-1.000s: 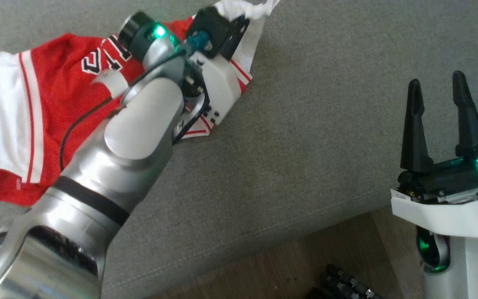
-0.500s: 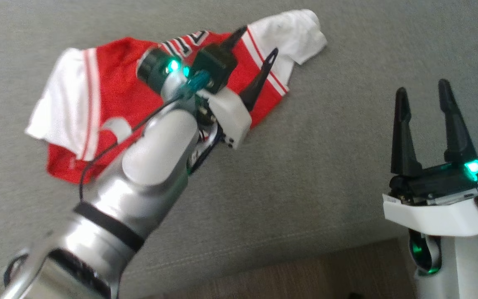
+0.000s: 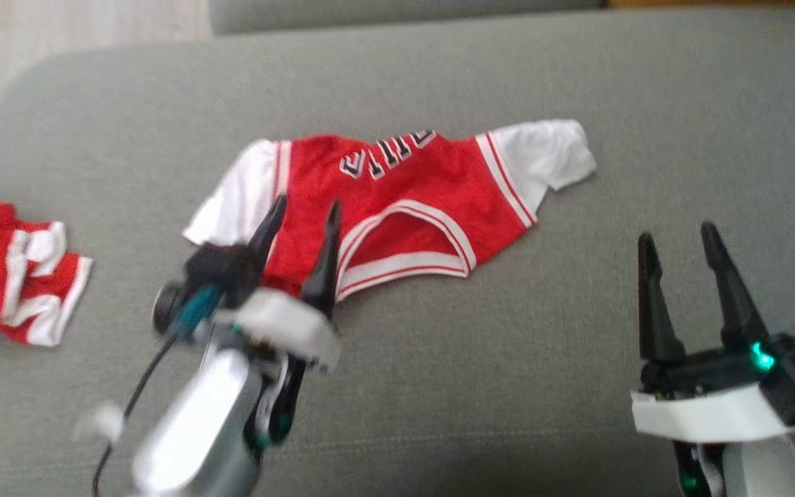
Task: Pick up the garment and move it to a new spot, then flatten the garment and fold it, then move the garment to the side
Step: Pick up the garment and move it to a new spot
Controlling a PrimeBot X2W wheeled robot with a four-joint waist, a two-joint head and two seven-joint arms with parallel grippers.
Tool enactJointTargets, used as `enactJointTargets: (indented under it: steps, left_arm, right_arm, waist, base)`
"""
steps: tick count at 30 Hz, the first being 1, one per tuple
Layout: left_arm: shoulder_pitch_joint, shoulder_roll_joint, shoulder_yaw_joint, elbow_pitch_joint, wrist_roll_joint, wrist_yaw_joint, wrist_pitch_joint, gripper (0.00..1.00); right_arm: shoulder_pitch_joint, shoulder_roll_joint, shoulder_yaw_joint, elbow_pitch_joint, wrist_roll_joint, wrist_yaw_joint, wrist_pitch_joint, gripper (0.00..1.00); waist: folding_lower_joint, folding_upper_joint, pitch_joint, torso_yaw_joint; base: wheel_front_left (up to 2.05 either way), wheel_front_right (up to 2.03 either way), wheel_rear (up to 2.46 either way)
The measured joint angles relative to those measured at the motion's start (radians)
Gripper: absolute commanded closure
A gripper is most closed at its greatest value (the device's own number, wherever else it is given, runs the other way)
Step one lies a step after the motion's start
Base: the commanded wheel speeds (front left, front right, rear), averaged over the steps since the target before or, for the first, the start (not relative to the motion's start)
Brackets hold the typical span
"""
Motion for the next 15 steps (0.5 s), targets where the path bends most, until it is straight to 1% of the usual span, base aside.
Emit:
enactJointTargets:
  steps: [3,6,9,10,15]
  left_arm:
    - [0.162,-0.001,0.088,-0.128,0.005,0.040,0.000,0.00]
    - [0.309,-0.009,0.190,-0.236,0.040,0.065,0.000,0.00]
    - [0.414,-0.022,0.258,-0.320,0.118,0.065,0.000,0.00]
    - [0.464,-0.027,0.278,-0.360,0.187,0.054,0.000,0.00]
    - [0.567,-0.056,0.313,-0.397,0.285,0.016,0.000,0.00]
  right_arm:
    - [0.042,0.000,-0.007,0.008,0.000,0.000,0.000,0.00]
    - [0.081,0.001,-0.020,0.007,0.000,0.000,0.000,0.00]
    - [0.106,0.002,-0.042,-0.004,0.000,0.000,0.000,0.00]
    - [0.117,0.002,-0.054,-0.011,-0.004,0.000,0.000,0.00]
    - [0.162,0.002,-0.057,-0.012,-0.016,0.000,0.000,0.00]
  waist:
    - [0.0000,0.0000,-0.055,0.021]
    - [-0.0001,0.0000,-0.097,0.043]
    - [0.0000,0.0000,-0.118,0.065]
    - [0.0000,0.0000,-0.124,0.077]
    - [0.0000,0.0000,-0.125,0.088]
  base:
    - [0.00,0.00,0.00]
    - [0.00,0.00,0.00]
    - [0.00,0.00,0.00]
    - [0.00,0.00,0.00]
    - [0.00,0.00,0.00]
